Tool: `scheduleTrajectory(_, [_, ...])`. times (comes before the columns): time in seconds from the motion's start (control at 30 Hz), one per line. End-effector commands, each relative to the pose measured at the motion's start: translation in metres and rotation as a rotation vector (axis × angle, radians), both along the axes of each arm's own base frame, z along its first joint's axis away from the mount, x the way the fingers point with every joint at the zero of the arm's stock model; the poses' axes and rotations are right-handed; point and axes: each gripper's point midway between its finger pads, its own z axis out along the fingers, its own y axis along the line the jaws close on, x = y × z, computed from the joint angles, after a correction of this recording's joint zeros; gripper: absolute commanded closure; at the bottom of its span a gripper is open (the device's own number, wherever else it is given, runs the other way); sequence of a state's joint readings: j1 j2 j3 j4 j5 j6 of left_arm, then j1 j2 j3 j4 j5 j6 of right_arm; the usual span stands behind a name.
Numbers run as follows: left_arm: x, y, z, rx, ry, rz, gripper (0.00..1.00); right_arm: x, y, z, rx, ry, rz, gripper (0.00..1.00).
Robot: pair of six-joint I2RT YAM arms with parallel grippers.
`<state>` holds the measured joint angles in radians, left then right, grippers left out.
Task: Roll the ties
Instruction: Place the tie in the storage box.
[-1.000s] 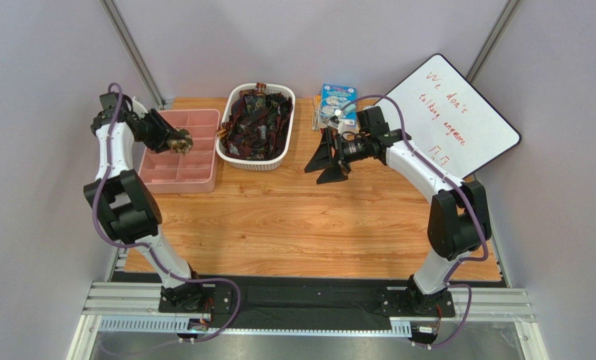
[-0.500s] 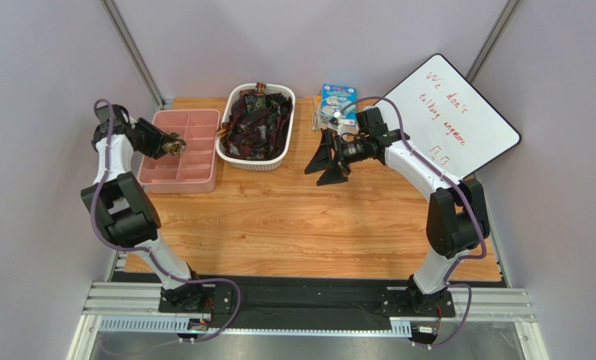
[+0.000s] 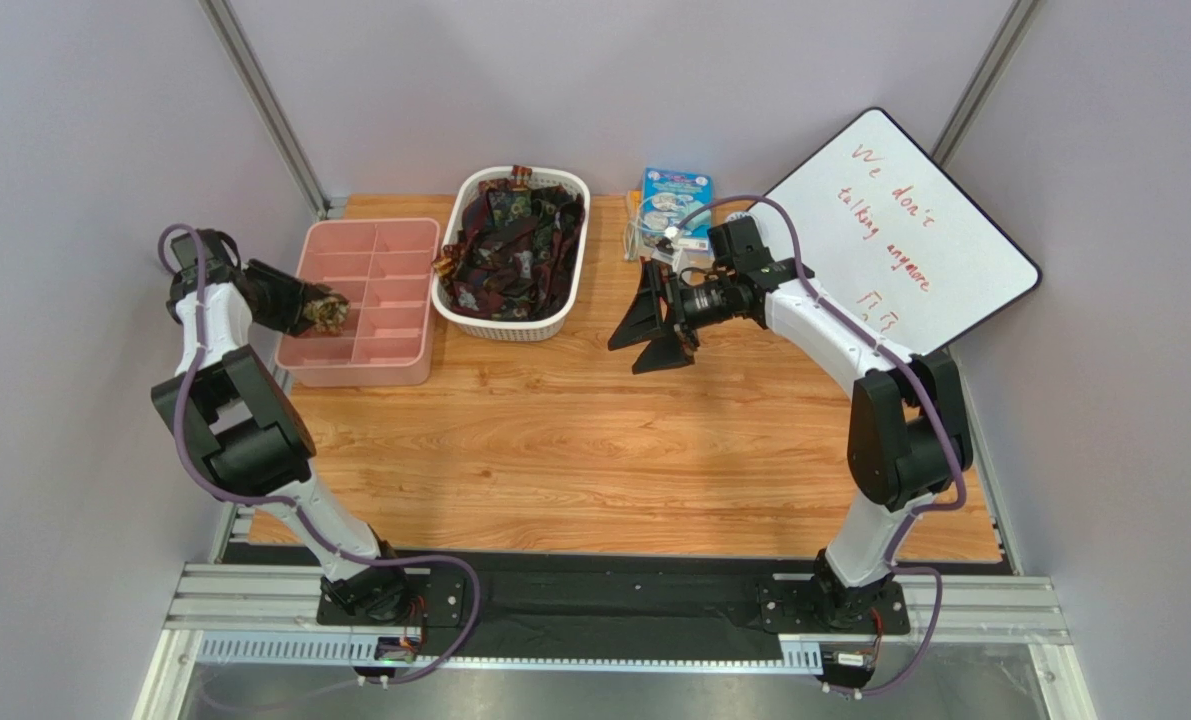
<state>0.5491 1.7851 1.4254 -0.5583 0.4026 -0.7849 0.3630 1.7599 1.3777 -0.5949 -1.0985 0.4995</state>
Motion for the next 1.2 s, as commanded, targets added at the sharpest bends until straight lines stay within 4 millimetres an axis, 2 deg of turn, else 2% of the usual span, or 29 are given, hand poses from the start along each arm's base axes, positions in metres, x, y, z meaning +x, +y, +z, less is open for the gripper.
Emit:
scheduleTrajectory(0.0, [-0.016, 0.013, 0.002, 0.03, 0.08, 0.094, 1.0, 0.003, 0.0, 0.011, 0.024, -0.028, 0.013, 0.0])
scheduleTrajectory(0.2, [-0.025, 0.015, -0.015, 0.0, 0.166, 0.164, 1.0, 0.005, 0.002, 0.008, 0.02, -0.015, 0.011, 0.0])
scheduleTrajectory(0.5, [-0.029, 0.016, -0.025, -0.018, 0.244, 0.265, 1.0, 0.007, 0.002, 0.006, 0.021, -0.006, 0.013, 0.0])
scheduleTrajectory(0.67, [-0.018, 0.012, -0.023, -0.042, 0.232, 0.293, 1.0, 0.005, 0.002, 0.005, 0.019, -0.004, 0.015, 0.0])
scheduleTrajectory(0.8, [-0.002, 0.006, -0.006, -0.032, 0.176, 0.255, 1.0, 0.005, 0.002, 0.002, 0.017, 0.002, 0.017, 0.0])
scheduleTrajectory(1.0, [0.015, 0.011, 0.007, 0.008, 0.114, 0.252, 1.0, 0.005, 0.002, 0.002, 0.021, 0.005, 0.021, 0.0])
scheduleTrajectory(1.07, [0.021, 0.013, 0.005, 0.014, 0.11, 0.251, 1.0, 0.005, 0.002, 0.003, 0.023, 0.002, 0.023, 0.0])
scheduleTrajectory(1.17, [0.019, 0.016, -0.002, 0.016, 0.13, 0.26, 1.0, 0.004, 0.001, 0.002, 0.021, 0.003, 0.023, 0.0])
